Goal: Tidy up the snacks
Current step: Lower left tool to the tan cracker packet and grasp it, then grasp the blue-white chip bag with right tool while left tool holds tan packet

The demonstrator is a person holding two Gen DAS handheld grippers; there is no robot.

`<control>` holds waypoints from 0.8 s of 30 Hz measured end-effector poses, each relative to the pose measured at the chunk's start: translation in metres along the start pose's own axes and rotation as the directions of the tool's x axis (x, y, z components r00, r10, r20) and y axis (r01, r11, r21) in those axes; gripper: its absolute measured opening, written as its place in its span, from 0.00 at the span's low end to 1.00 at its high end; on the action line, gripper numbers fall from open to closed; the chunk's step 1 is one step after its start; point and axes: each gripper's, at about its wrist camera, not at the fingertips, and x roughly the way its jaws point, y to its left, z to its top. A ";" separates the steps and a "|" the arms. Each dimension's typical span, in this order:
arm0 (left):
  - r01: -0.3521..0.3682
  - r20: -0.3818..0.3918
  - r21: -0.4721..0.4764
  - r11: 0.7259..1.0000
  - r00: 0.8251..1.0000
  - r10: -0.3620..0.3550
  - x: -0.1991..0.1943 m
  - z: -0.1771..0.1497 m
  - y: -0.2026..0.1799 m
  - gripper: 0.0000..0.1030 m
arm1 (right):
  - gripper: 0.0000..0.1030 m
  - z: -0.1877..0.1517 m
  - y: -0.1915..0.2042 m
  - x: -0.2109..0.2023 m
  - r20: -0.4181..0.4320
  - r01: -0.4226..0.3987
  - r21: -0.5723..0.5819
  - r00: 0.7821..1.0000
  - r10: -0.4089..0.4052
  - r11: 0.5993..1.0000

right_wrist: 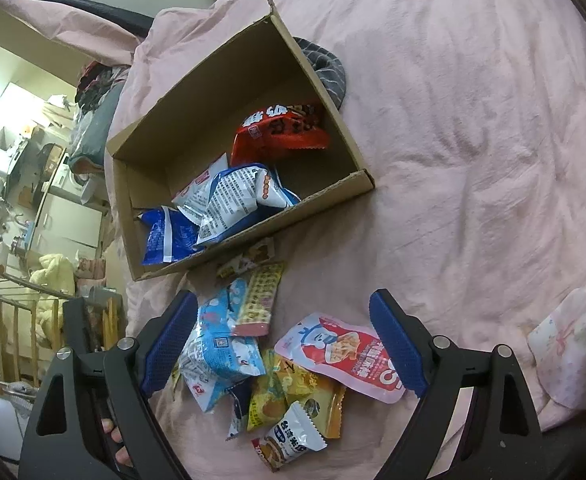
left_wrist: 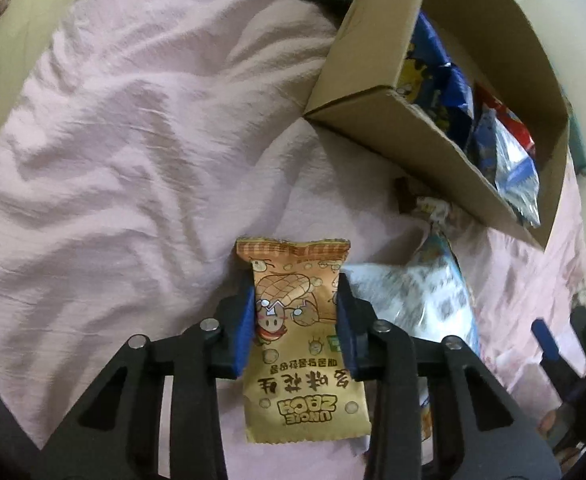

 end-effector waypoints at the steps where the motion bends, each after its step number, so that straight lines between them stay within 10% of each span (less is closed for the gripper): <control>1: -0.009 0.009 0.017 1.000 1.000 0.009 -0.005 -0.001 -0.001 0.29 | 0.88 0.000 0.000 0.000 0.000 -0.001 -0.002 1.000 0.001 1.000; 15: -0.124 0.162 0.167 0.978 0.982 0.097 -0.069 -0.012 0.017 0.29 | 0.87 -0.025 0.071 0.046 -0.214 -0.118 -0.258 0.975 0.062 0.959; 24: -0.154 0.219 0.105 0.982 0.967 0.128 -0.075 -0.007 0.028 0.29 | 0.87 -0.047 0.128 0.107 -0.301 -0.007 -0.493 0.940 -0.163 0.870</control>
